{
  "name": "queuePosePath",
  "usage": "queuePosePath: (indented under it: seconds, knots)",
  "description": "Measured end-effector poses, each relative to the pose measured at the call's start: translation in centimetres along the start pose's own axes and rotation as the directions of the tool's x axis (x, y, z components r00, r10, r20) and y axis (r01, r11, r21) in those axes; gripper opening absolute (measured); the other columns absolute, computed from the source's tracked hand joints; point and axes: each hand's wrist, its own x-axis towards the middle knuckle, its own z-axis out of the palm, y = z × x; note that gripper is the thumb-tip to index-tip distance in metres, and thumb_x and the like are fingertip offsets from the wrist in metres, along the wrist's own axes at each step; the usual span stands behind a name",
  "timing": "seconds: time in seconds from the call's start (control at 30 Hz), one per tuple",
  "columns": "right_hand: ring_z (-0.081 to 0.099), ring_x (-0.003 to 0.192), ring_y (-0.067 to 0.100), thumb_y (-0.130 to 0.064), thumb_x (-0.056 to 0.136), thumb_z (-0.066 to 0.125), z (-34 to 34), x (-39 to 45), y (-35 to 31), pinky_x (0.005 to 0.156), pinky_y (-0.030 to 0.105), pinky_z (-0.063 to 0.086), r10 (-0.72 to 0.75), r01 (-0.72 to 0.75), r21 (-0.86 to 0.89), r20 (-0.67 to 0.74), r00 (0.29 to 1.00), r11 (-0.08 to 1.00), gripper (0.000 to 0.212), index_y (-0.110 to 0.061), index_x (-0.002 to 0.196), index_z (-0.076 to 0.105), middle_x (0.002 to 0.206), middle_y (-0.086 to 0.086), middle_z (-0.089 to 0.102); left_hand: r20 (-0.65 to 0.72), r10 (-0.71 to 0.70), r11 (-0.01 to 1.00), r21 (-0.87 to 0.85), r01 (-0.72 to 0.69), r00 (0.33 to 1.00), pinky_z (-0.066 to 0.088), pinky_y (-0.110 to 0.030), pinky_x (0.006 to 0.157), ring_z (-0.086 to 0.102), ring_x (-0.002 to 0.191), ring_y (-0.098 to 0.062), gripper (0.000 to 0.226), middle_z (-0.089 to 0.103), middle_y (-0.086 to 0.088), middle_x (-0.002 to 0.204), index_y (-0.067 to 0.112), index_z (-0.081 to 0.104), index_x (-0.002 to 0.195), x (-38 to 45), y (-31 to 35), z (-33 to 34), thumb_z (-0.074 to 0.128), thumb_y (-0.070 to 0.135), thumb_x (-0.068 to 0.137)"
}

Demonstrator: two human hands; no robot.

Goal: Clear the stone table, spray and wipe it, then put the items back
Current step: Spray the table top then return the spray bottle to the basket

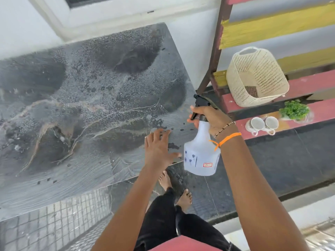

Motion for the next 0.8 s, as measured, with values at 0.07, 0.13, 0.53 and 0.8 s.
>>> queuePosePath:
  seconds: [0.07, 0.13, 0.53, 0.8]
  knots:
    - [0.064, 0.079, 0.021, -0.018, 0.090, 0.057, -1.4, -0.4, -0.5, 0.043, 0.015, 0.044, 0.008, -0.009, 0.020, 0.019, 1.000, 1.000, 0.022, -0.006, 0.072, 0.054, 0.075, 0.013, 0.053, -0.048, 0.032, 0.994, -0.105, -0.037, 0.998, 0.026, -0.037, 0.107, 0.029, 0.123, -0.027, 0.066, 0.037, -0.003, 0.135, 0.021, 0.036, 0.137, 1.5, 1.6, -0.4, 0.065, 0.039, 0.080]
    - [0.065, 0.096, 0.026, -0.023, 0.088, 0.060, -2.9, -0.9, -1.0, 0.055, 0.016, 0.050, 0.014, -0.012, 0.053, -0.040, 0.999, 0.999, 0.017, -0.005, 0.087, 0.061, 0.092, 0.017, 0.060, -0.026, 0.098, 0.964, -0.244, -0.101, 0.995, 0.032, -0.037, 0.103, 0.035, 0.122, -0.027, 0.056, 0.041, -0.006, 0.132, 0.016, 0.041, 0.135, 3.4, 3.7, -0.9, 0.063, 0.028, 0.084]
    - [0.053, 0.056, 0.011, -0.032, 0.086, 0.061, -13.7, 1.2, -6.8, 0.068, 0.040, 0.046, -0.403, 0.344, -0.217, -0.599, 0.692, 0.913, 0.030, -0.018, 0.060, 0.058, 0.049, -0.007, 0.055, 0.175, 0.408, 0.801, -0.540, -0.259, 0.896, 0.042, -0.005, 0.066, 0.055, 0.077, 0.001, 0.035, 0.056, 0.002, 0.108, 0.020, 0.056, 0.120, 11.2, 15.8, -0.5, 0.055, 0.009, 0.087]
    - [0.038, 0.058, 0.026, -0.039, 0.086, 0.060, -22.2, 10.3, -12.2, 0.052, 0.029, 0.021, -0.575, 0.248, -0.548, -0.575, 0.582, 0.799, 0.052, -0.022, 0.047, 0.030, 0.066, 0.014, 0.049, 0.236, 0.329, 0.857, -0.481, -0.184, 0.914, 0.049, -0.021, 0.081, 0.058, 0.090, -0.001, 0.030, 0.056, 0.011, 0.109, 0.027, 0.054, 0.119, 18.6, 21.9, 1.7, 0.054, 0.021, 0.090]
